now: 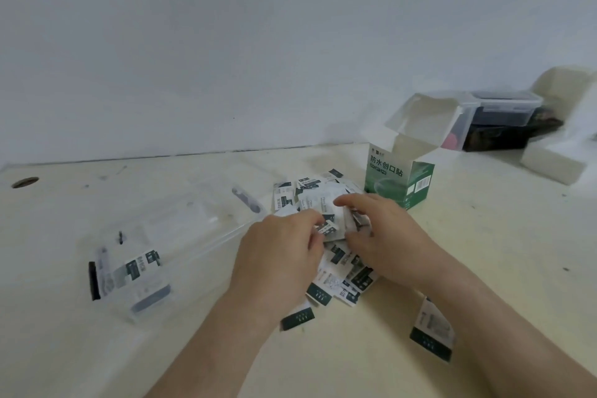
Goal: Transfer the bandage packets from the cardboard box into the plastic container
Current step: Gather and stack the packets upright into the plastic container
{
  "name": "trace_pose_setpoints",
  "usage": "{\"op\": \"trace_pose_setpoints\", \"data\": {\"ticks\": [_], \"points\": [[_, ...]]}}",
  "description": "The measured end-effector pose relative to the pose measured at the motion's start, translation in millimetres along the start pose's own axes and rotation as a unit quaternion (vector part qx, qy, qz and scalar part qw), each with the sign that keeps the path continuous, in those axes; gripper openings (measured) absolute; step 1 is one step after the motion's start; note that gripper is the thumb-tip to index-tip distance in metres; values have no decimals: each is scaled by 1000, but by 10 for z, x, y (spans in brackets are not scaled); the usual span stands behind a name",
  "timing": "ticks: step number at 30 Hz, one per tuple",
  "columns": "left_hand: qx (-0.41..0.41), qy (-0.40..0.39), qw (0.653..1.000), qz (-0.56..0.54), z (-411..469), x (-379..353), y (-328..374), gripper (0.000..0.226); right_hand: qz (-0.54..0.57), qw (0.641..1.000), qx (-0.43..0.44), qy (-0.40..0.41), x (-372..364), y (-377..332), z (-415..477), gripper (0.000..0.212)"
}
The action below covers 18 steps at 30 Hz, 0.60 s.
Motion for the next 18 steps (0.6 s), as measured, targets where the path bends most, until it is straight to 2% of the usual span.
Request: {"op": "trace_pose_setpoints", "data": {"ticks": [4,6,8,9,10,11,13,14,15,16,18], "points": [[-35,46,998,-3,23,55,-18,21,-26,998,-19,48,-33,11,3,25],[-43,72,996,-30,23,75,-22,21,-46,995,-19,84,-26,8,-4,21],[-50,136,988,-58,10,132,-18,22,8,991,-11,132,27,-29,-17,20],[-40,177,979,-90,6,166,-29,22,89,985,-23,145,57,-31,-24,20],[-18,209,967,-146,3,189,-52,21,205,969,-45,131,73,-29,-25,21],[10,222,951,-217,3,196,-72,21,343,933,-63,86,64,-56,-25,25],[60,200,909,-362,-5,163,-61,21,573,814,-90,-22,-13,-155,-47,35],[76,176,890,-413,-9,124,-32,22,636,763,-99,-54,-51,-205,-65,37],[83,150,884,-435,-12,88,5,23,668,734,-103,-70,-89,-238,-76,38],[81,127,887,-435,-22,60,43,23,677,725,-105,-73,-119,-266,-81,36],[47,119,926,-356,-42,56,89,23,672,731,-109,-46,-118,-261,-74,32]]}}
Point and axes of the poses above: each hand's wrist, its own z-axis towards the middle knuckle, its own x-axis out of the back of the hand, y = z × x, the point moved 4 cm from there along z, towards the middle knuckle
